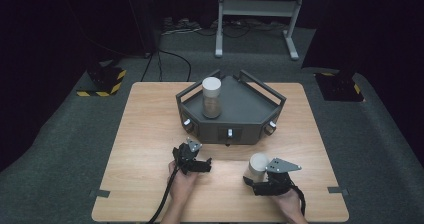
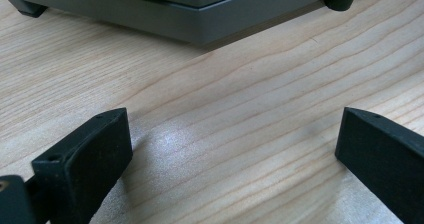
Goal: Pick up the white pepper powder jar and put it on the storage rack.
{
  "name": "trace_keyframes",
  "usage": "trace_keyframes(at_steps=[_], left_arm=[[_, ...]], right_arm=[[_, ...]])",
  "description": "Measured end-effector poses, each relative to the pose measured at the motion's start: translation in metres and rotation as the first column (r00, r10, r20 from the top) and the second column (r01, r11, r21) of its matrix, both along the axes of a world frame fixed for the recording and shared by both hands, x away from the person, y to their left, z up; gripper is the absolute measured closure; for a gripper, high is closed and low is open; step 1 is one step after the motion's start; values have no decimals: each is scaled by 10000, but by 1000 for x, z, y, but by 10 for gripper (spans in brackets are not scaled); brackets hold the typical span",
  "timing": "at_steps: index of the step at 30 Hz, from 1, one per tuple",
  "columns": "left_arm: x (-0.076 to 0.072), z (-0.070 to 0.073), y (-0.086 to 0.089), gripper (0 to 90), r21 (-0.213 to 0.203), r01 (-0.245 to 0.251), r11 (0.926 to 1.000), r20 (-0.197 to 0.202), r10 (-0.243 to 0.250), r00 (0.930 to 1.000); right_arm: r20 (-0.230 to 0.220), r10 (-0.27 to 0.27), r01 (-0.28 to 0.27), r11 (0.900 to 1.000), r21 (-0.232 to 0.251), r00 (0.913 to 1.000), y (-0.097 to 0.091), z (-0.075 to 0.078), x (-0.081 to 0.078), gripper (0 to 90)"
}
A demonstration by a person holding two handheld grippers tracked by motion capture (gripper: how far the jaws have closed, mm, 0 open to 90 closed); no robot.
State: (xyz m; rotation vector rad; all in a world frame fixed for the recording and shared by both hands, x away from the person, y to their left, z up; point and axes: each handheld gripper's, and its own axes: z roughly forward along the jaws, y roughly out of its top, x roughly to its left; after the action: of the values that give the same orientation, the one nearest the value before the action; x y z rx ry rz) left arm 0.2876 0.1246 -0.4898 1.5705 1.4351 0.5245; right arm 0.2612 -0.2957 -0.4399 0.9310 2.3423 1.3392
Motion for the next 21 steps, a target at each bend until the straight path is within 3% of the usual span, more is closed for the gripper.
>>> trace_keyframes(at_steps=[11, 21], left_arm=[[0, 0, 0, 16, 4, 2, 10000, 0, -2, 10000], [0, 0, 0, 16, 5, 2, 10000, 0, -2, 10000]], right_arm=[[384, -119, 119, 9999, -5, 9992, 0, 0, -4, 297], [641, -52, 64, 9998, -186, 9979, 2, 1, -7, 310]])
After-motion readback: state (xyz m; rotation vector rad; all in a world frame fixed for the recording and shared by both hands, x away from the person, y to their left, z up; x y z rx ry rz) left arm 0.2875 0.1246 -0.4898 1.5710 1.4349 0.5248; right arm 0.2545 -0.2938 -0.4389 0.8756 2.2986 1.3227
